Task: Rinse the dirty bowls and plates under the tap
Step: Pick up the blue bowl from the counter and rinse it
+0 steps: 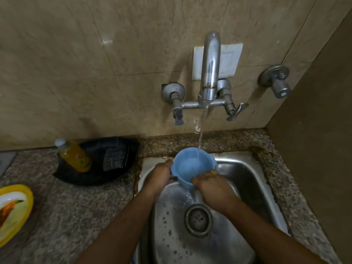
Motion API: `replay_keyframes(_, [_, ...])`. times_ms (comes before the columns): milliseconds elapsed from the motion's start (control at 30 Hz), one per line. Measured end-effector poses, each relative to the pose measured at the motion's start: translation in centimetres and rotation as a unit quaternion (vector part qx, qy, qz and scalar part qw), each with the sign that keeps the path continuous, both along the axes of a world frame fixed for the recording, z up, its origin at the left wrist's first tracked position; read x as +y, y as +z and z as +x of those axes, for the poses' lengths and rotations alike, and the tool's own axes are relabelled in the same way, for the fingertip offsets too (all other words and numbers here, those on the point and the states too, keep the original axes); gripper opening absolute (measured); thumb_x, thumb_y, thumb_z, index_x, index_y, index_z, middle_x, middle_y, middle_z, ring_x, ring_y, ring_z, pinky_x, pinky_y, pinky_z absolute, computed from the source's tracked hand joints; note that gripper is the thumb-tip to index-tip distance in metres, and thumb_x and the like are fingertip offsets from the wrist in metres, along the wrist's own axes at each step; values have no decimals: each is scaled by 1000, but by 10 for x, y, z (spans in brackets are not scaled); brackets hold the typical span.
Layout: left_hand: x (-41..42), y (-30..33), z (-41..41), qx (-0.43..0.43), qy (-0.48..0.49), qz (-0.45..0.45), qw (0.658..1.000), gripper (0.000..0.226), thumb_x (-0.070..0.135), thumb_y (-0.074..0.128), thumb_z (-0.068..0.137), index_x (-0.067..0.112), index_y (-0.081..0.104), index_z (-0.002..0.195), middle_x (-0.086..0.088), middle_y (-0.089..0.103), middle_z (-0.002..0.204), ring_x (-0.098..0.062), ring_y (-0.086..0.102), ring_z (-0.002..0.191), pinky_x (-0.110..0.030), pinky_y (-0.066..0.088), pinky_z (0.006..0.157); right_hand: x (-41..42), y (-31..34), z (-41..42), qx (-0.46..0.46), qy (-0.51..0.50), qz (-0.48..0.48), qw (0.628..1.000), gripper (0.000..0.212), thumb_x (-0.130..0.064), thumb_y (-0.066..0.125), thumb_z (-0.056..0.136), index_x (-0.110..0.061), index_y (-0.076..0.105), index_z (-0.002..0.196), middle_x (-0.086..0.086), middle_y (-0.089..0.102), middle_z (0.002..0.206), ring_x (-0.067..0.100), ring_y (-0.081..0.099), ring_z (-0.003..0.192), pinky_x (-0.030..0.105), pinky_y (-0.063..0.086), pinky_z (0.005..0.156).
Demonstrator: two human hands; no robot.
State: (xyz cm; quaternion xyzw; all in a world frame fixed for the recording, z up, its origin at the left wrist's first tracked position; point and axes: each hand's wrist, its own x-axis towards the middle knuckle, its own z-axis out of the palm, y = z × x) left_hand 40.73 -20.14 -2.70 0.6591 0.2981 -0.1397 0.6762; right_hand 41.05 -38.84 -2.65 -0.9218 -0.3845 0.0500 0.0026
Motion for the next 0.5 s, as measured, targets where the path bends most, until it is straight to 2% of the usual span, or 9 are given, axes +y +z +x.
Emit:
replay_keyframes(33, [-2,0,-1,1,-8,-13,1000,38,32,36,105,12,68,108,-9,73,104,-18,70,89,-22,59,65,-5,0,2,2,-12,-3,1000,27,-17,54,83,-25,64,107,-1,69,97,23,64,93,33,47,86])
replay_keyframes(100, [-5,0,-2,3,-42,-31,999,38,33,36,105,14,66,116,-8,72,110,-17,70,94,-20,56,66,-17,-3,-3,-11,-12,20,1000,22,-20,53,77,-27,66,95,-3,70,83,22,66,80,32,50,77])
replay_keyframes(200, [-9,2,-7,7,-54,-14,998,36,39,42,102,19,69,115,-5,74,109,-18,71,97,-22,54,67,-26,-18,-20,-6,-15,46,999,21,-27,74,60,-29,68,80,-8,68,70,15,65,69,25,51,67])
replay_keyframes(267, [-10,3,-10,7,-45,-13,999,36,40,47,100,17,70,114,-6,74,108,-20,70,98,-24,54,67,-25,-27,-28,72,-46,151,985,20,-24,75,66,-28,68,84,-8,70,78,12,65,77,21,47,71])
replay_keyframes(300, [-10,5,-11,4,-43,-16,999,37,42,48,99,16,69,115,-6,73,110,-19,69,100,-24,52,69,-21,-23,-33,177,-98,244,948,17,-22,72,72,-24,68,88,-6,71,84,11,66,83,20,47,73])
replay_keyframes(333, [-9,6,-12,0,-51,-14,999,39,44,48,98,15,68,117,-5,72,113,-17,67,100,-23,49,70,-19,-23,-34,303,-162,346,873,19,-19,71,74,-20,69,93,-3,73,89,12,67,86,22,50,76])
replay_keyframes(367, [-8,7,-13,-1,-66,-9,998,42,45,47,98,15,67,118,-2,70,114,-13,66,99,-21,45,70,-18,-23,-35,415,-218,434,769,26,-15,71,73,-13,69,99,1,74,92,15,69,86,26,54,76])
replay_keyframes(433, [-8,8,-12,-2,-90,1,996,43,44,46,99,12,67,118,0,69,110,-8,64,94,-19,43,69,-21,-26,-34,514,-284,523,618,38,-8,70,70,-1,66,107,9,74,95,21,70,85,30,57,72])
replay_keyframes(500, [-11,11,-12,-6,-101,12,995,37,38,48,100,11,68,113,0,70,103,-11,66,89,-19,49,68,-22,-27,-33,552,-321,559,528,48,-9,69,71,2,62,117,21,69,109,32,67,94,38,58,77])
